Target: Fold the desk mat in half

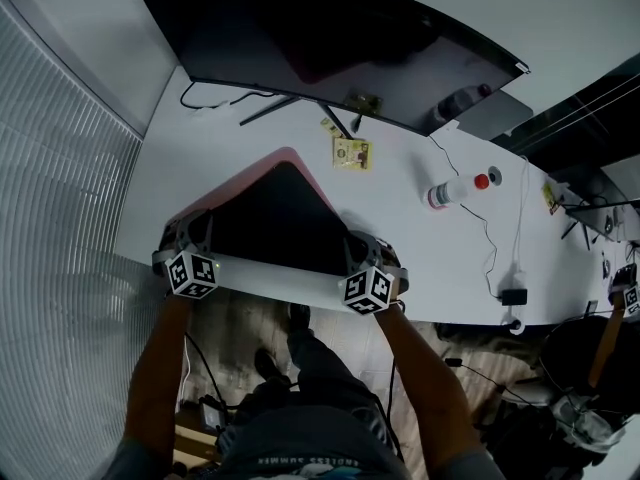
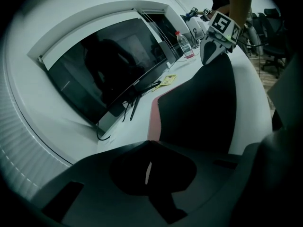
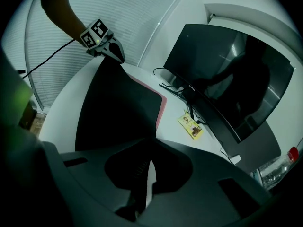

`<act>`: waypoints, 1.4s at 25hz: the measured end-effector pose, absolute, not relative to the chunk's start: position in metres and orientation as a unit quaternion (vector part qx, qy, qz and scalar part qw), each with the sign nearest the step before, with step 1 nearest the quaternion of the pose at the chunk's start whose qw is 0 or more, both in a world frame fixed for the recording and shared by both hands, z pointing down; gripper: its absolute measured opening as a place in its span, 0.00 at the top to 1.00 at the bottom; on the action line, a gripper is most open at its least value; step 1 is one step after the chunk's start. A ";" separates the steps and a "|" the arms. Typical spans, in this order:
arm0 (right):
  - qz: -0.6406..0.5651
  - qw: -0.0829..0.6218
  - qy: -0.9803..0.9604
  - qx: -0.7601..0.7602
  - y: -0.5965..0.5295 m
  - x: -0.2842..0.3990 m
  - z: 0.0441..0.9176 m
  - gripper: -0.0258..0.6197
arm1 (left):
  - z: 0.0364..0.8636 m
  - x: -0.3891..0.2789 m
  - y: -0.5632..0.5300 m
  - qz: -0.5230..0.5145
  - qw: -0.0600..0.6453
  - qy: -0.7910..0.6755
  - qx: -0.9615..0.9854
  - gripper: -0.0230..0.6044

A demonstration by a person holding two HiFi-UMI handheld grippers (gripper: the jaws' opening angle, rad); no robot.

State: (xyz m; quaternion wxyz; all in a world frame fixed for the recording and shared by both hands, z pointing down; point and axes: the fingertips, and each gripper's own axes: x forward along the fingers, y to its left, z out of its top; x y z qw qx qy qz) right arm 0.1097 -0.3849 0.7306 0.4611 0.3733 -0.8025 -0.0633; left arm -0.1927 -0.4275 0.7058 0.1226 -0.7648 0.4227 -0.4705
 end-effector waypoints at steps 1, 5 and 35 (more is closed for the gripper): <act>-0.061 0.465 -0.801 0.372 -0.387 0.110 0.733 0.91 | 0.708 -0.193 -0.430 -0.472 0.124 0.423 -0.763 0.94; -0.049 0.482 -0.787 0.381 -0.401 0.116 0.742 0.92 | 0.700 -0.190 -0.434 -0.469 0.152 0.433 -0.755 0.94; -0.041 0.495 -0.788 0.363 -0.407 0.108 0.734 0.92 | 0.704 -0.133 -0.421 -0.429 0.201 0.414 -0.777 0.93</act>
